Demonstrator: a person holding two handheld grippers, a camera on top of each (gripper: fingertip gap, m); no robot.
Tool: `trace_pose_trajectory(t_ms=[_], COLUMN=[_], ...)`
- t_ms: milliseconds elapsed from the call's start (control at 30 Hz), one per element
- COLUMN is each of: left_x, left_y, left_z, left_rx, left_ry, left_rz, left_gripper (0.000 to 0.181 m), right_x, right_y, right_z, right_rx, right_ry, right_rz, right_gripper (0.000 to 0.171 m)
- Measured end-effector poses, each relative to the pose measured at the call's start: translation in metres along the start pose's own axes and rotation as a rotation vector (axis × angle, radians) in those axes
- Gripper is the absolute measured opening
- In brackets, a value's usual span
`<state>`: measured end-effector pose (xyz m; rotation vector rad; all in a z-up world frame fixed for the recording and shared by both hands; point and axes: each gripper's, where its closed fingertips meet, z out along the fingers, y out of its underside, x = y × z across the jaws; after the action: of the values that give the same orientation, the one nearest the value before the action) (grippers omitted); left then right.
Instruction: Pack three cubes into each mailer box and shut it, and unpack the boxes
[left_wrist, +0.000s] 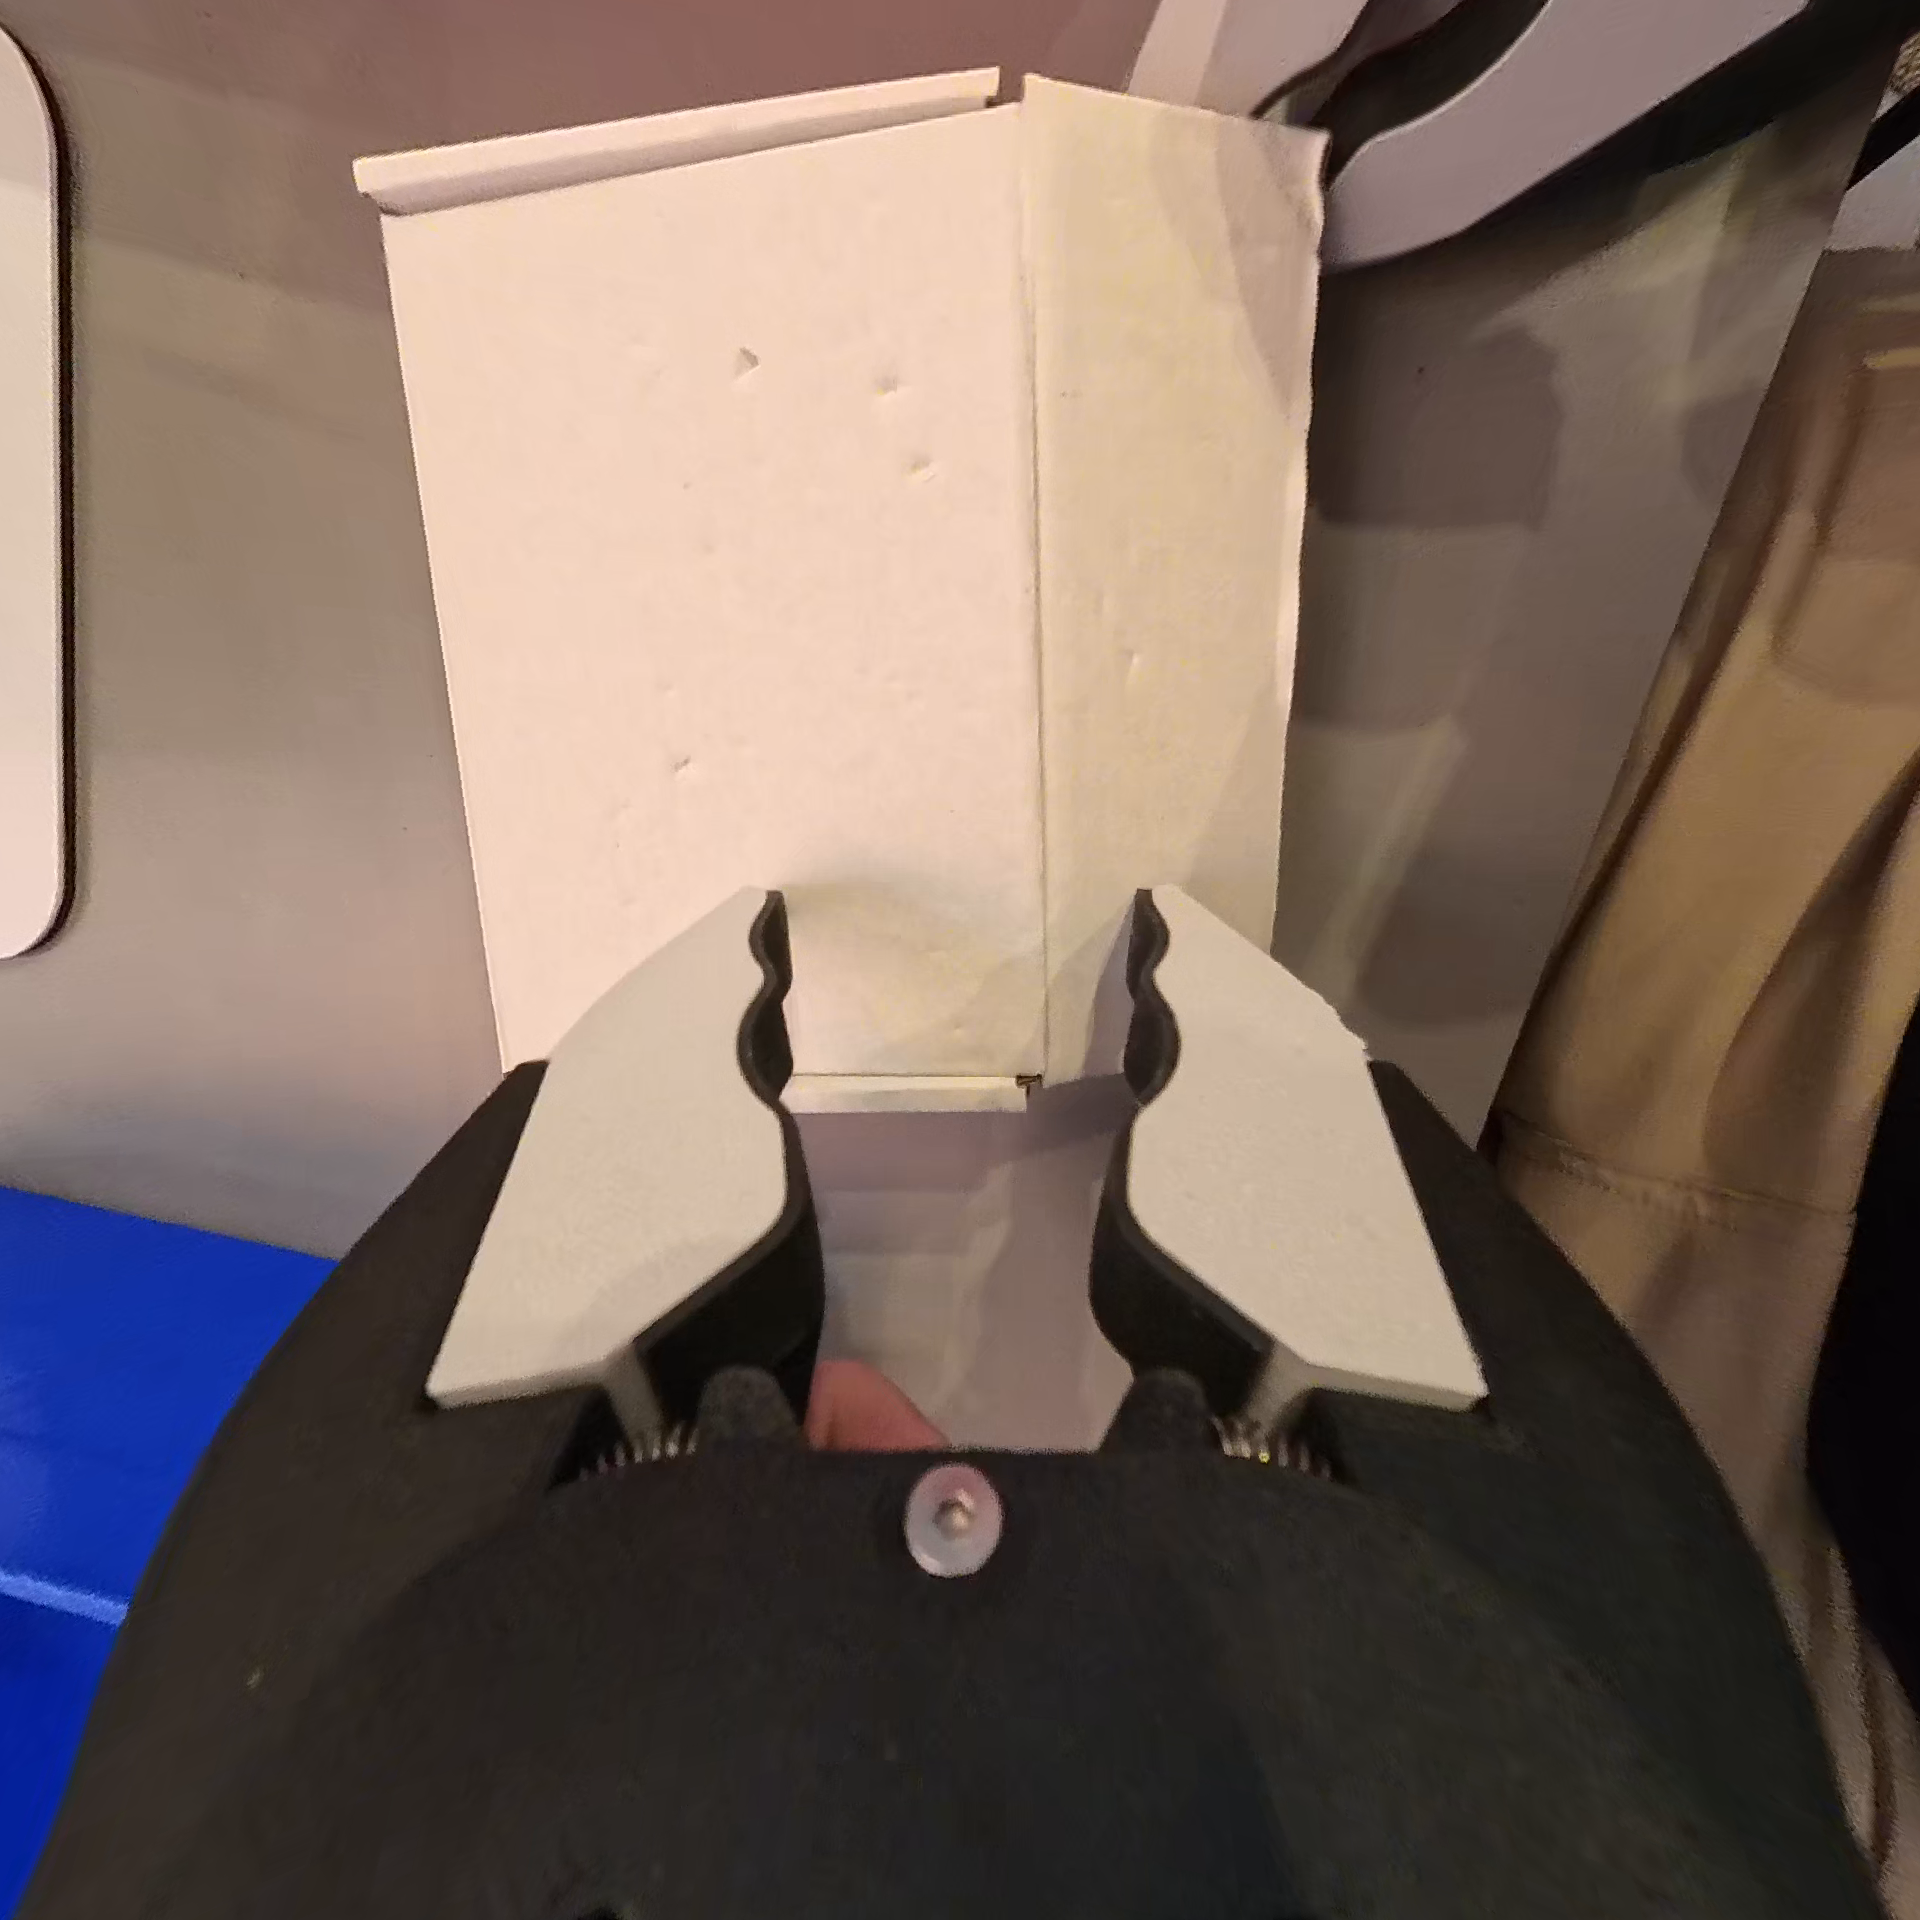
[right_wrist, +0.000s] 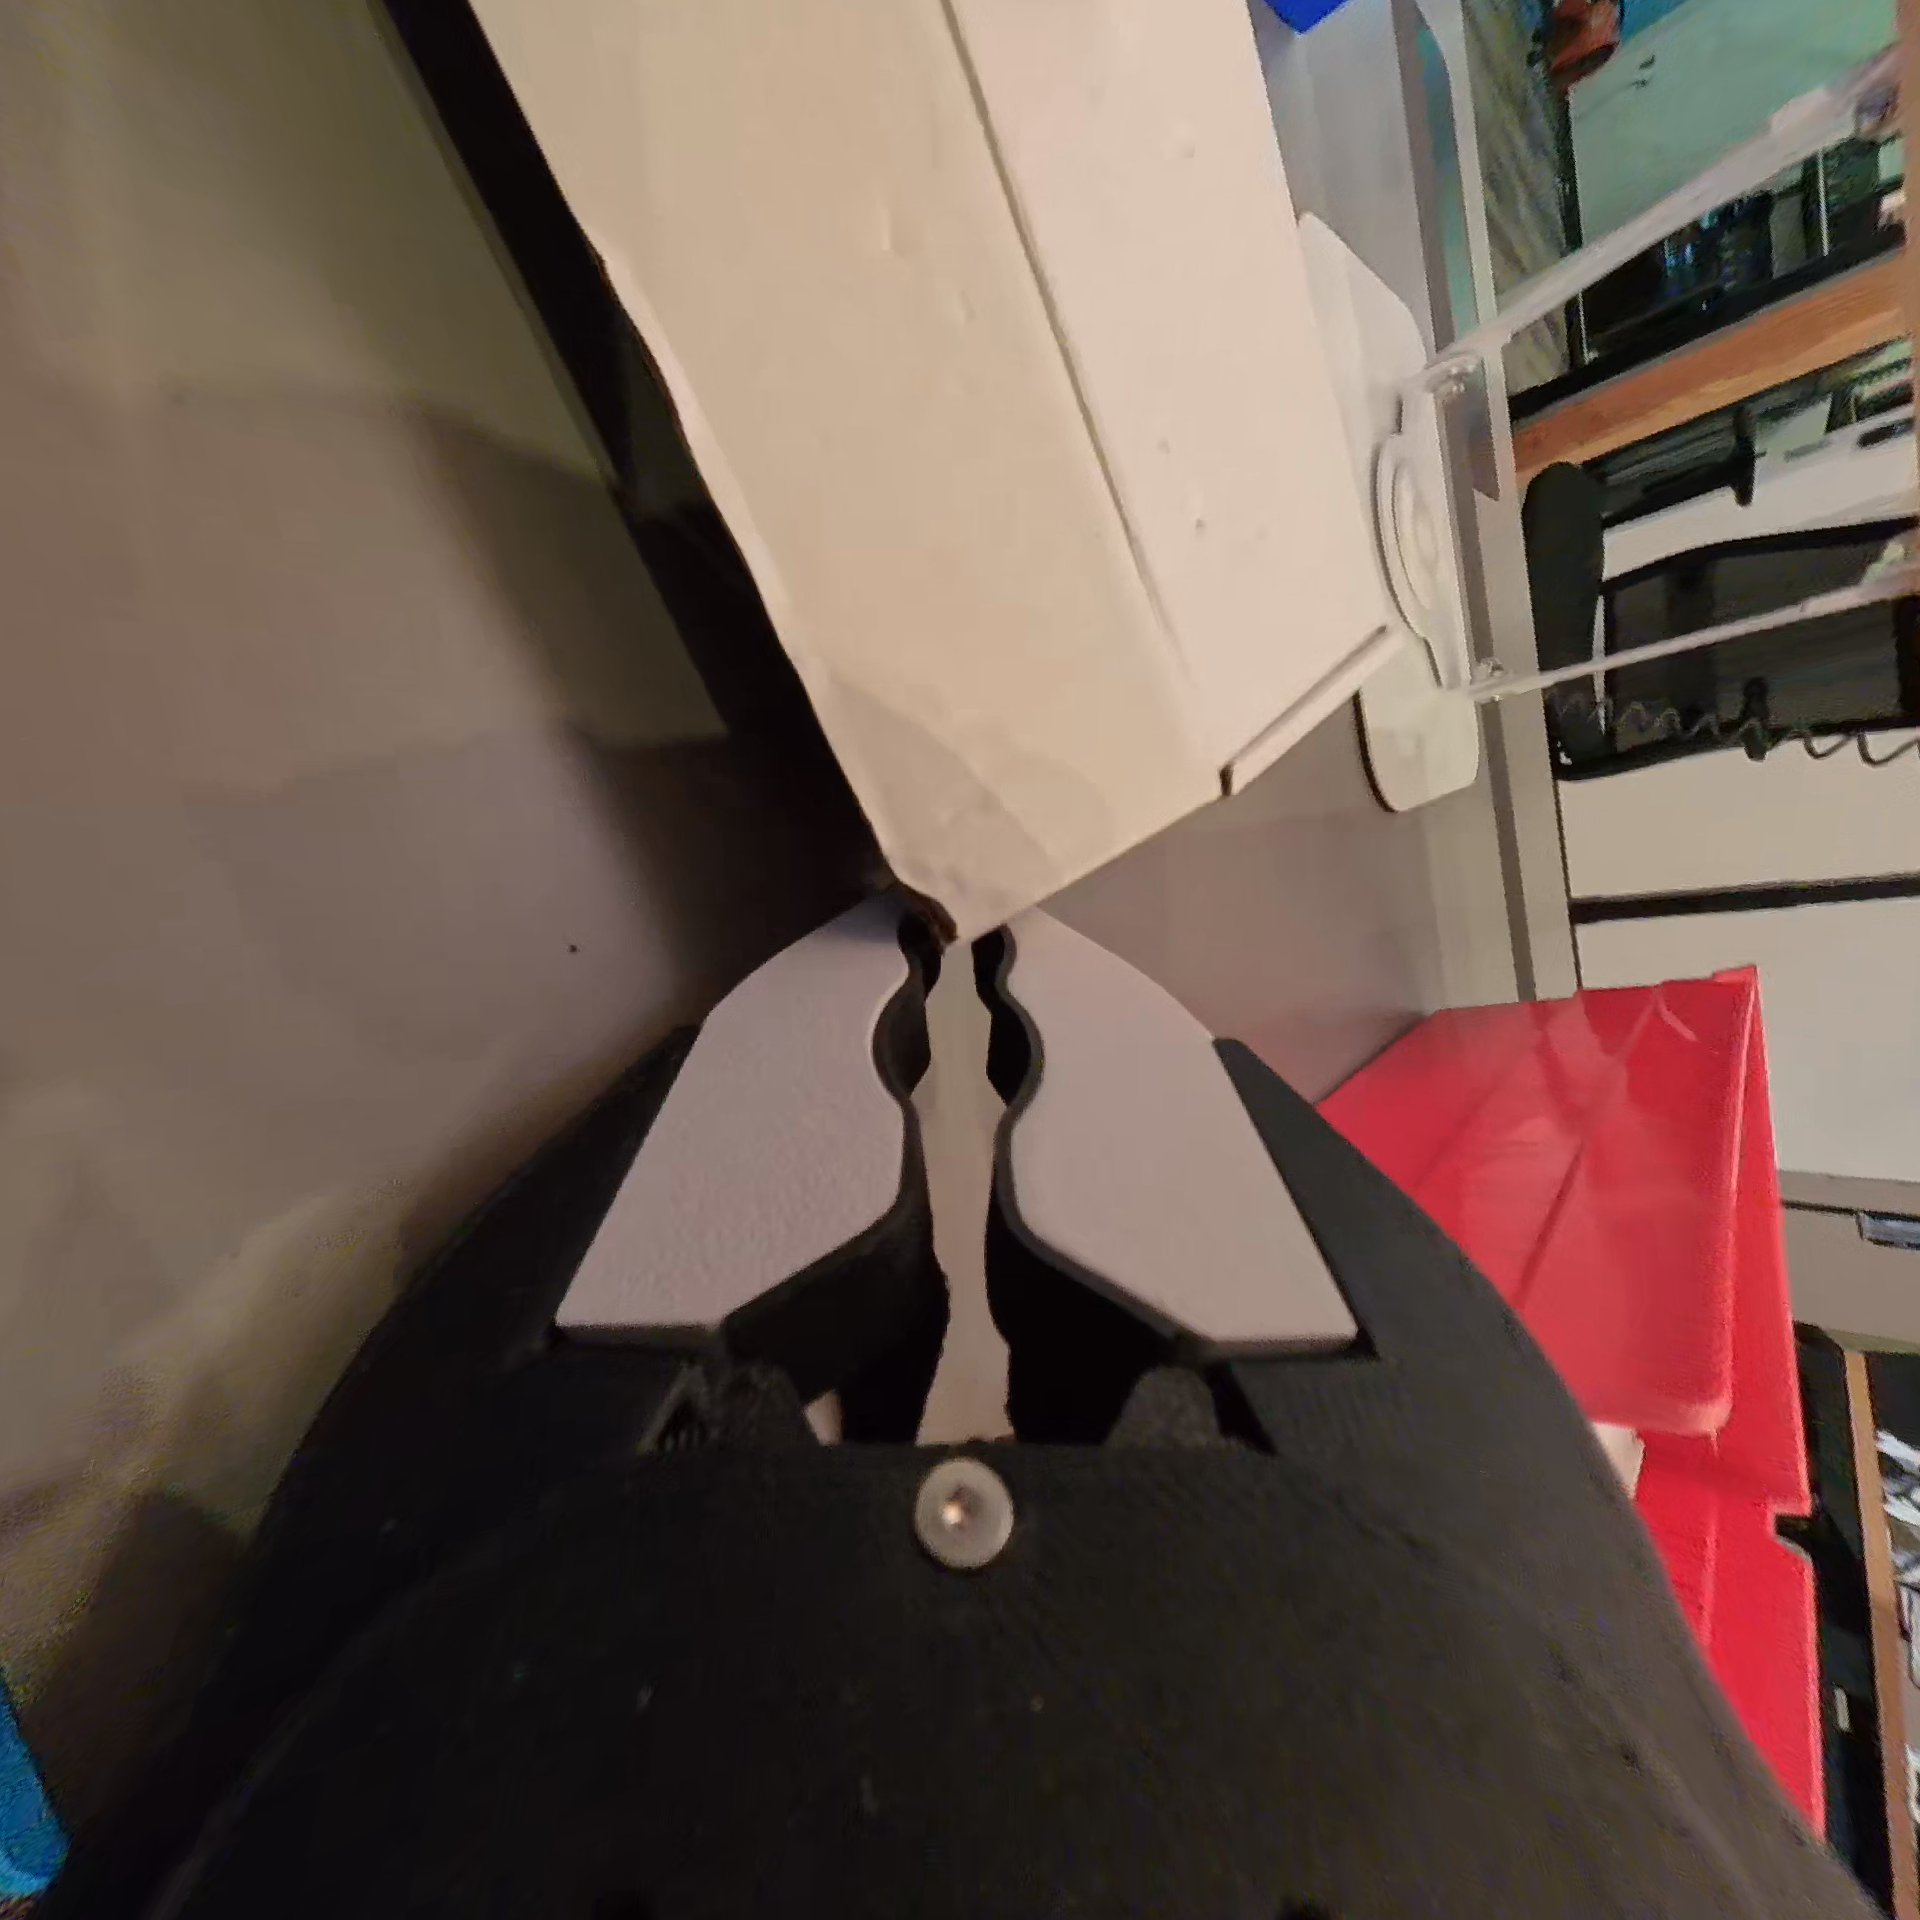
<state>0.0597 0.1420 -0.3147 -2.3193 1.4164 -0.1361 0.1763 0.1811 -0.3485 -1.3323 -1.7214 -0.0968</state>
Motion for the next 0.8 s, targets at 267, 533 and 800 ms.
trace_pose_trajectory(t_ms=[267, 533, 800], left_x=[-0.0003, -0.0006, -0.0028], left_y=[0.0005, 0.0007, 0.002], left_z=[0.0, 0.0002, 0.0003], left_rx=[-0.001, -0.003, -0.015], left_ry=[-0.003, -0.001, 0.001], left_rz=[0.005, 0.012, 0.022], left_gripper=[0.063, 0.063, 0.061], right_x=[-0.0053, -0.0053, -0.0018], right_y=[-0.0015, -0.0019, -0.0006], right_z=[0.0008, 0.0035, 0.0077], right_rx=[0.035, 0.064, 0.065], right_ry=[-0.086, -0.141, -0.165], right_rz=[0.077, 0.141, 0.162], right_gripper=[0.006, 0.006, 0.005])
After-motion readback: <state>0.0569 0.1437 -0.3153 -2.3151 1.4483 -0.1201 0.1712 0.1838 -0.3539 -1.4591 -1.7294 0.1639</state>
